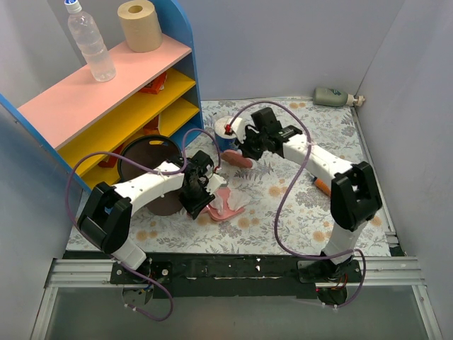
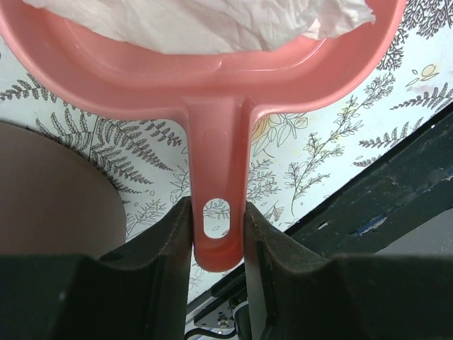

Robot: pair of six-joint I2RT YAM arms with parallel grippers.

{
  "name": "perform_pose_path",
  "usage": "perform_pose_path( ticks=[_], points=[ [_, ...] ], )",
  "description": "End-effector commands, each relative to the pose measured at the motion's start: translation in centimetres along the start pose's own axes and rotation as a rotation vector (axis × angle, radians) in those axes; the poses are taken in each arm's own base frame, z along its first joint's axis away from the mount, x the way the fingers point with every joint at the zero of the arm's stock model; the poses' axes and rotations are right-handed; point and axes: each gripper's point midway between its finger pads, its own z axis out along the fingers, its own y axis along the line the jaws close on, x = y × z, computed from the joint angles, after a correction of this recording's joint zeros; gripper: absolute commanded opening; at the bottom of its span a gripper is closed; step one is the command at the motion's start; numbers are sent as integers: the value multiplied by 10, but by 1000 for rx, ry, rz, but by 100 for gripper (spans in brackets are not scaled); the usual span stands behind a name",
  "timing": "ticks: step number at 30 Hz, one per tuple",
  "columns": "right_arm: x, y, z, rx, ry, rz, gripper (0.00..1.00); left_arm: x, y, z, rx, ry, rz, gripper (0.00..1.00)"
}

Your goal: Sweep away the paper scraps from the table

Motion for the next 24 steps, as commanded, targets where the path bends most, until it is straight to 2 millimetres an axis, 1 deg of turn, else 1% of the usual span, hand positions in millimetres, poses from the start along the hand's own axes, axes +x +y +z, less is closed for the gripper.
perform_pose_path(
  ticks=[1,2,3,4,5,8,9,10,11,12,13,14,16,17,19,20,21,22,23,24],
  points=[
    [15,5,-60,75,11,-24,1,-16,9,-7,-32,-44,24,0],
    [4,8,-84,101,-31,-40,1,-19,11,-8,-41,-48,33,0],
    [3,13,-95,98,-40,-43,1,-19,13,-8,-48,-45,36,0],
    [0,14,-105,111,-61,-24,1,-20,14,-10,-54,-48,41,0],
    [-13,13,-128,147,-115,-25,1,-22,15,-11,-60,-51,46,0],
    [-24,6,-153,204,-175,-12,1,-26,17,-12,-63,-52,54,0],
    [-23,3,-155,221,-174,-16,1,-28,17,-11,-61,-48,53,0],
    [-21,-6,-155,260,-167,-24,1,-28,17,-10,-58,-44,52,0],
    [-9,-10,-147,281,-128,-50,1,-29,18,-11,-63,-41,53,0],
    [-5,-18,-144,318,-112,-62,1,-29,19,-10,-64,-39,46,0],
    [3,-28,-142,364,-76,-69,1,-31,19,-12,-66,-46,42,0],
    [10,-37,-131,382,-42,-122,1,-31,19,-11,-69,-46,39,0],
    [22,-55,-125,457,23,-156,1,-30,18,-12,-70,-44,26,0],
    [28,-65,-113,477,50,-199,1,-30,18,-11,-65,-45,23,0],
    [34,-78,-105,505,91,-220,1,-28,17,-9,-64,-45,11,0],
    [40,-82,-93,492,115,-224,1,-27,17,-9,-61,-42,11,0],
    [38,-87,-90,498,125,-248,1,-26,16,-7,-60,-38,10,0],
    [41,-90,-85,494,143,-256,1,-26,17,-6,-61,-35,11,0],
    [47,-90,-75,468,164,-263,1,-25,18,-4,-63,-31,10,0],
    [46,-88,-71,447,170,-266,1,-25,19,-3,-68,-26,11,0]
  ],
)
